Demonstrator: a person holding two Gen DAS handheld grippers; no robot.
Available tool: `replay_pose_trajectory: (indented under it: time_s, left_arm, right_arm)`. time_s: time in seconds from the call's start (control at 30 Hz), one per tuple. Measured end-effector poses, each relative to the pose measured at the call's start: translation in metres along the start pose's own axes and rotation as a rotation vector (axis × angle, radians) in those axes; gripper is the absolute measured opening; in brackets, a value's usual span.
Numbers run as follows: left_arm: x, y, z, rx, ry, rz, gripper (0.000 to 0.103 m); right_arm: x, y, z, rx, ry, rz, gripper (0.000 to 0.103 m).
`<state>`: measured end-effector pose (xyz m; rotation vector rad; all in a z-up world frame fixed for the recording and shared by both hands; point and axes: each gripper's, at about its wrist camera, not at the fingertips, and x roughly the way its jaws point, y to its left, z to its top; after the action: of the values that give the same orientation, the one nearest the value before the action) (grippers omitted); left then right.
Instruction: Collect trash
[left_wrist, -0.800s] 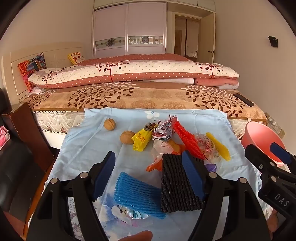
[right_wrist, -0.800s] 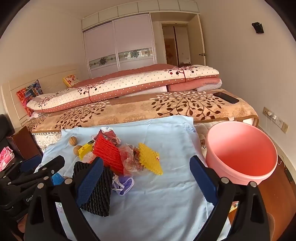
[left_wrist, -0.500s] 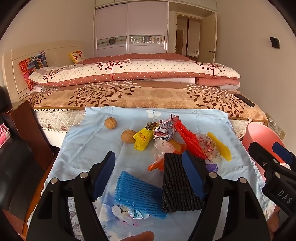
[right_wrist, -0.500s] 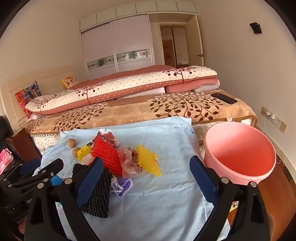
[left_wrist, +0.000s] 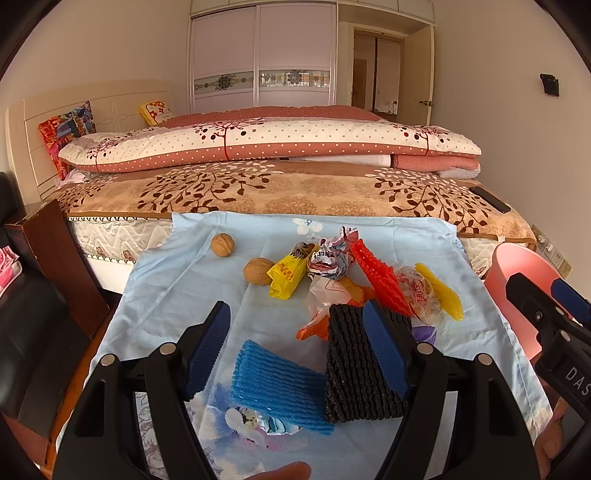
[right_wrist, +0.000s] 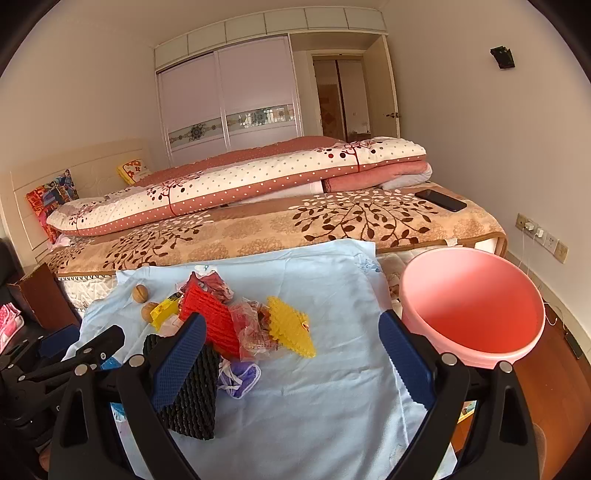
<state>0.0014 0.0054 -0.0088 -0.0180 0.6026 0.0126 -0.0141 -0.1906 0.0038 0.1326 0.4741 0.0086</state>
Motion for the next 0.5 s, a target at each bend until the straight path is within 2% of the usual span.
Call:
replay_pose_trajectory:
  time_s: [0.5]
  left_arm:
    - [-0.0031, -0.0017, 0.0019, 0.0, 0.006, -0.001, 0.075]
  right_arm:
    - [-0.0034, -0.0007, 0.0016, 0.007, -0.005, -0.024, 0.093]
